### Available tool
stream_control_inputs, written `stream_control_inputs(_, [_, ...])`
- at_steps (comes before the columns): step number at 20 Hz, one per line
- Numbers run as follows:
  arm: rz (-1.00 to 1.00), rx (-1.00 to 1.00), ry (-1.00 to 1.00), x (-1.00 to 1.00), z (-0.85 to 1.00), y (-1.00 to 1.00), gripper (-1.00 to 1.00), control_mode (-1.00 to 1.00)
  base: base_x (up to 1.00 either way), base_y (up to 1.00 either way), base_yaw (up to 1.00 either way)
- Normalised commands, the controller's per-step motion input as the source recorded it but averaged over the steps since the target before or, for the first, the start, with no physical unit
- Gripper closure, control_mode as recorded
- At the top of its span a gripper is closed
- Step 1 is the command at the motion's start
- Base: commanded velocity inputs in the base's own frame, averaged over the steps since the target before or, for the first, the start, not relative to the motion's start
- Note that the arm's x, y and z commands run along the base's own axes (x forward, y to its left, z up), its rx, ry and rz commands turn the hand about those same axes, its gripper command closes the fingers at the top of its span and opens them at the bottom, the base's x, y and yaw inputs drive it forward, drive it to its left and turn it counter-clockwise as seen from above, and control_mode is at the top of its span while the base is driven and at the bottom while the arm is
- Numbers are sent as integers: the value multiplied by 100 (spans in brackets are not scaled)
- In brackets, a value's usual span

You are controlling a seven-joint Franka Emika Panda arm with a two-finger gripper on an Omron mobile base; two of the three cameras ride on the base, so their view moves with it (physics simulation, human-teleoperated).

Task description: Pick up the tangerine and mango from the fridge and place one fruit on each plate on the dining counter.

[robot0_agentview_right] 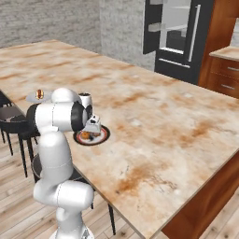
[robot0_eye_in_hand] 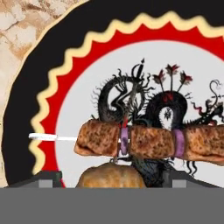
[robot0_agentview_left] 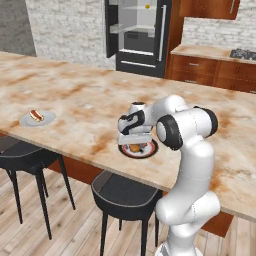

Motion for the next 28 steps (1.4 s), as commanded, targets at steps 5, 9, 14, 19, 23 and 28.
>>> stream_control_inputs(5, [0, 0, 0, -35, 26, 1, -100, -100, 0, 0, 0])
stream_control_inputs(9, [0, 0, 0, -100, 95, 0, -100, -100, 0, 0, 0])
stream_control_inputs(14, [0, 2, 0, -100, 81, 0, -100, -100, 0, 0, 0])
stream_control_inputs(19, [-1, 5, 0, -100, 66, 0, -100, -100, 0, 0, 0])
stream_control_inputs(23, [-6, 6, -2, -100, 38, -12, -100, -100, 0, 0, 0])
stream_control_inputs(28, [0, 0, -7, -100, 44, -25, -100, -100, 0, 0, 0])
